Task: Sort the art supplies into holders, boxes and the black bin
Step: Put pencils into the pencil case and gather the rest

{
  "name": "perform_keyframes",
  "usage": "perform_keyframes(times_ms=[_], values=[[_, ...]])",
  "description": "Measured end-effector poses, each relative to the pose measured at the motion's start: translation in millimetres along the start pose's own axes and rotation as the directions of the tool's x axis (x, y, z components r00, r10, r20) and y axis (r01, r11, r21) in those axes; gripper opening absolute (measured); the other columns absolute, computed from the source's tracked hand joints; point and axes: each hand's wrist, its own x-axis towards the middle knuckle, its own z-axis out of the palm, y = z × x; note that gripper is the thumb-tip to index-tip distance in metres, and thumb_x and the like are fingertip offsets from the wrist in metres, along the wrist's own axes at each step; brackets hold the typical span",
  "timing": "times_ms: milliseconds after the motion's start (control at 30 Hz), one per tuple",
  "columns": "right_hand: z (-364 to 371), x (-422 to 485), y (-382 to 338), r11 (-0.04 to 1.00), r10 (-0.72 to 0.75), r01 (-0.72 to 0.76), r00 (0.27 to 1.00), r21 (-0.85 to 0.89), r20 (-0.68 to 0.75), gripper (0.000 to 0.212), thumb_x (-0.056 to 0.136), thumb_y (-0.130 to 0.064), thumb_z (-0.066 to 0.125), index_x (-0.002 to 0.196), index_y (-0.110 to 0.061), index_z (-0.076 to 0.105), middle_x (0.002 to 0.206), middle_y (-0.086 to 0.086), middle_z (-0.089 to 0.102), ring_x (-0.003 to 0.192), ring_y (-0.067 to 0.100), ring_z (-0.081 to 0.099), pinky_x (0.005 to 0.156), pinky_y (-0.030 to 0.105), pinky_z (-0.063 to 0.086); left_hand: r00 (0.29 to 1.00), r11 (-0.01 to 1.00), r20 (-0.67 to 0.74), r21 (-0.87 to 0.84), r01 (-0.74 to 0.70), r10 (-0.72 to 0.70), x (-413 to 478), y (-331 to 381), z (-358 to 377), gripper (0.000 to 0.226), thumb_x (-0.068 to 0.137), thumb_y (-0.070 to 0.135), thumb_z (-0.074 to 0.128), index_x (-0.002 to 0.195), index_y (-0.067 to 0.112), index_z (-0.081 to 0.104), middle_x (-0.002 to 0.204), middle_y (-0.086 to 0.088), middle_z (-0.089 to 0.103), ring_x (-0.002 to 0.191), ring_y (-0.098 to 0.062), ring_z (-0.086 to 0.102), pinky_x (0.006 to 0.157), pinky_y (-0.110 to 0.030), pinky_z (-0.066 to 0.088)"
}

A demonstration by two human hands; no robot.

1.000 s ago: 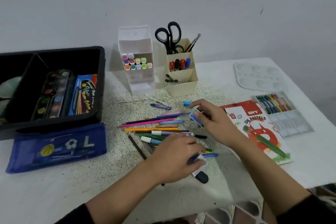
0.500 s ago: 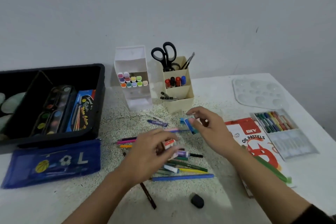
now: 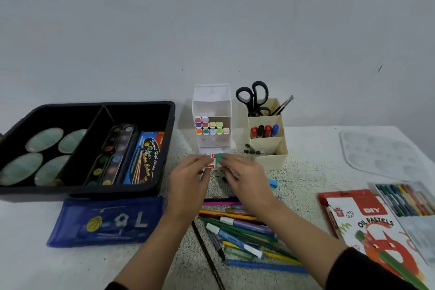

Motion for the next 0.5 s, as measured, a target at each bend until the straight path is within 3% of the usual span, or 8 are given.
perform_keyframes(times_ms=[100, 300, 400, 500], values=[[9.4, 4.6, 8.2, 0.998, -0.005, 0.008, 0.999, -0.057, 0.038, 0.03, 0.081, 0.003, 0.074, 0.107, -0.012, 0.077, 0.118, 0.005, 0.07, 0.101, 0.019, 0.07, 0.093, 0.034, 0.057, 0.998, 0.997, -0.012, -0.043, 0.063, -0.063, 4.5, -9.2, 11.9, 0.026, 0.083, -0.003, 0.077, 0.107, 0.009, 0.079, 0.103, 0.002, 0.073, 0.09, -0.007, 0.067, 0.083, -0.03, 0.06], [20.6, 16.7, 11.9, 0.977, -0.018, 0.044, 0.992, -0.209, 0.125, 0.012, 0.084, -0.004, 0.072, 0.093, -0.01, 0.077, 0.1, 0.006, 0.064, 0.062, 0.024, 0.064, 0.051, 0.035, 0.057, 0.989, 0.986, 0.052, -0.082, 0.144, -0.14, 10.2, -26.0, 26.1, 0.024, 0.089, 0.003, 0.074, 0.113, 0.005, 0.076, 0.11, -0.001, 0.067, 0.093, -0.006, 0.062, 0.086, -0.034, 0.059], [21.0, 23.8, 11.5, 0.957, -0.018, 0.055, 0.991, -0.285, 0.133, 0.009, 0.081, -0.008, 0.075, 0.085, -0.016, 0.076, 0.095, 0.0, 0.066, 0.052, 0.02, 0.06, 0.042, 0.023, 0.044, 0.99, 0.991, 0.077, -0.053, 0.127, -0.122, 11.5, -29.8, 26.7, 0.023, 0.096, 0.011, 0.067, 0.117, 0.005, 0.074, 0.11, 0.0, 0.048, 0.091, -0.002, 0.049, 0.083, -0.024, 0.052], [25.0, 27.0, 11.8, 0.926, 0.009, 0.056, 0.986, -0.375, 0.168, 0.014, 0.076, -0.01, 0.08, 0.084, -0.022, 0.075, 0.095, -0.006, 0.067, 0.048, 0.015, 0.058, 0.045, 0.017, 0.027, 0.989, 0.988, 0.037, -0.044, 0.145, -0.144, 16.3, -34.2, 28.0, 0.017, 0.093, 0.007, 0.07, 0.108, 0.003, 0.076, 0.107, -0.001, 0.043, 0.086, -0.011, 0.053, 0.079, -0.018, 0.048]])
